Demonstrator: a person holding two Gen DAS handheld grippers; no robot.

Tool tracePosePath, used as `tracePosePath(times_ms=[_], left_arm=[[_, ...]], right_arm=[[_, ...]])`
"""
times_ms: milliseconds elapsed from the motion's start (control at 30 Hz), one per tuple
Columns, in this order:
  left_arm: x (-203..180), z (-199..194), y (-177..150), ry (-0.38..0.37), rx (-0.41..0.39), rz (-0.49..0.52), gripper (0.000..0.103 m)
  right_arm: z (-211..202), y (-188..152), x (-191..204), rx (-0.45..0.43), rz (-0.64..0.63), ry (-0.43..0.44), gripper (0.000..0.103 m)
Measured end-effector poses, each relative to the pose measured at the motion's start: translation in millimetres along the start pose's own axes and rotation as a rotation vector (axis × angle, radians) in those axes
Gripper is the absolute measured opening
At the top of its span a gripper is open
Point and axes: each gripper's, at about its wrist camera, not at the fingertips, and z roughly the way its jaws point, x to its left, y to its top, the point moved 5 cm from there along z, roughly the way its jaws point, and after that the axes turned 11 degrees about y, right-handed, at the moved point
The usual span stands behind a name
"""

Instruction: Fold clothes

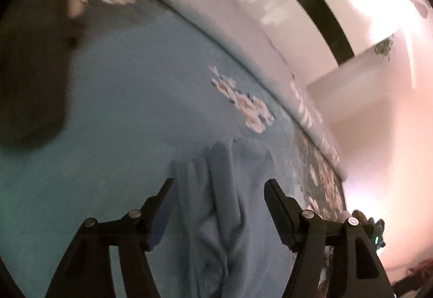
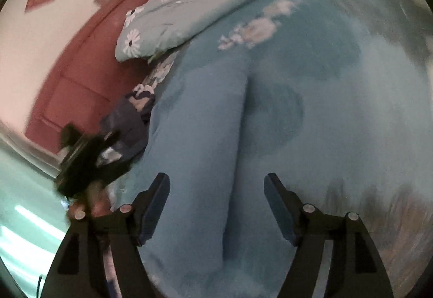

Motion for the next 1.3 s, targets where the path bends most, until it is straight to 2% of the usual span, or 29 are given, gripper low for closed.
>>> tracePosePath(times_ms=[33,100,133,233,333,467,500,533,567,600,633,733,800,900,1000,1033,1100,1200,1267,1300], left_arm=[[2.9,13.1,2.9,0.033,0.010,0.013,0.070],[19.2,12.2,-20.6,0.053,0.044,0.015,0.070],[21.4,22.2,-21.3,0.064,0.081,0.014,0.070],[22.8,26.5,-28.2,0.060,0.102,0.025,0.070],[17.5,30.6,-30.1,-0.006,0.127,0.010,0.070],[9.1,35.5,-32.1,0.013,0.112,0.031,0.067],[9.6,34.0,-33.6,0.020,0.104,0.027,0.058],[11.5,30.8,-35.0,0.031,0.090,0.016,0.048],[10.6,28.0,-37.2,0.041,0.078,0.014,0.044],[9.2,25.4,-39.4,0.051,0.067,0.014,0.037],[7.9,22.8,-41.7,0.061,0.056,0.013,0.031],[-0.6,11.9,-51.3,0.096,0.029,0.030,0.025],[-5.5,2.1,-63.7,0.072,0.030,0.013,0.024],[-15.5,-8.9,-87.3,-0.015,0.030,-0.031,0.024],[-30.2,-11.4,-114.5,-0.038,0.024,-0.013,0.024],[-33.1,-8.0,-121.1,-0.020,0.026,0.004,0.024],[-30.3,-6.1,-124.3,-0.009,0.024,0.008,0.024],[-21.4,-3.2,-120.5,-0.059,0.048,-0.032,0.027],[-16.8,-5.5,-117.9,-0.077,0.058,-0.038,0.029],[-15.4,-7.6,-117.1,-0.080,0.061,-0.035,0.033]], right_arm=[[-0.1,-6.2,-1.8,0.001,0.021,0.027,0.073],[1.8,-17.4,-4.3,0.007,0.058,0.072,0.073],[3.8,-22.4,-5.0,0.012,0.074,0.089,0.074],[14.1,-31.6,3.8,0.030,0.060,0.118,0.074],[28.8,-39.4,14.0,0.071,0.063,0.164,0.074],[37.1,-43.5,21.5,0.064,0.030,0.147,0.074],[36.2,-43.5,20.0,0.059,0.042,0.155,0.069],[35.8,-42.3,18.0,0.059,0.056,0.164,0.057],[35.7,-41.0,15.6,0.064,0.068,0.170,0.049],[34.4,-35.9,14.2,0.072,0.072,0.182,0.034],[33.0,-30.7,12.9,0.081,0.076,0.195,0.024],[23.3,-9.2,12.6,0.098,0.054,0.213,0.020],[4.9,17.4,15.8,0.099,-0.009,0.192,0.020],[-21.4,58.0,11.3,0.121,-0.072,0.155,0.020],[-32.0,83.9,-6.4,0.182,-0.093,0.102,0.020],[-33.6,90.5,-14.0,0.206,-0.096,0.082,0.020],[-33.1,92.7,-37.9,0.228,-0.057,0.045,0.020],[-30.3,83.1,-52.0,0.237,-0.038,0.035,0.024],[-35.6,79.0,-51.6,0.215,-0.046,0.046,0.034],[-40.1,77.9,-51.0,0.195,-0.049,0.044,0.050]])
